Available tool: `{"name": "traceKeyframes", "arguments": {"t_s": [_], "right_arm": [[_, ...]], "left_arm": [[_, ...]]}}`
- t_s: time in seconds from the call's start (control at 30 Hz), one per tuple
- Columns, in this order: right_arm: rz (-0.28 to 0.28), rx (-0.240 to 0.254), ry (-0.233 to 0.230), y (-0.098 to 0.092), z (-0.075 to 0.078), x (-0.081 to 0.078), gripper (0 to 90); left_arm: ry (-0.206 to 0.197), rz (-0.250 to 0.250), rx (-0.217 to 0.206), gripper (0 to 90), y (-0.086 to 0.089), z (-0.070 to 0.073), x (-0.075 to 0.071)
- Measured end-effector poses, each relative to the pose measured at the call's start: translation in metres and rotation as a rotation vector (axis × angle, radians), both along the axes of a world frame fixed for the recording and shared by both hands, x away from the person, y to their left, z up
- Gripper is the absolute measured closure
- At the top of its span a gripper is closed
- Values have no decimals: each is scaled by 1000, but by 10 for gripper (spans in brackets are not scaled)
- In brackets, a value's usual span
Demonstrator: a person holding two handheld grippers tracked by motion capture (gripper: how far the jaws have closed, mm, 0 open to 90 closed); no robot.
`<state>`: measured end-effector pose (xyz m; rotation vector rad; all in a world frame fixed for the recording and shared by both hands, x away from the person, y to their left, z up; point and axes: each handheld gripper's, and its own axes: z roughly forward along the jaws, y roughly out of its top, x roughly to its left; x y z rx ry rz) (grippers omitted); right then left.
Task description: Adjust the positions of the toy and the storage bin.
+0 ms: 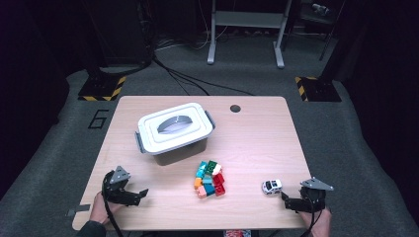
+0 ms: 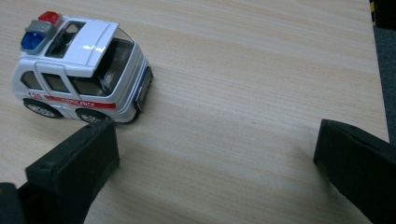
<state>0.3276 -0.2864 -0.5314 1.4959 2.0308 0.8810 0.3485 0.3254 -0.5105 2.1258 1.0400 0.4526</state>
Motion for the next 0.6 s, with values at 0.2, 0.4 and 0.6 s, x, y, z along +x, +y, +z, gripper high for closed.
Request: {"name": "traceKeyframes", "arguments": {"t_s": [0.2,0.4,0.6], "right_arm": [[-1,-2,-1,0,0,0,0],[-5,-1,2,0,0,0,0],[-5,0,2,0,0,-1,0]], "left_arm": [[-15,-43,-11,0,-16,6,-1],[-20,-90,-23,0,-32,10,-2],[-27,-143,-33,0,-51,11,-1]]}}
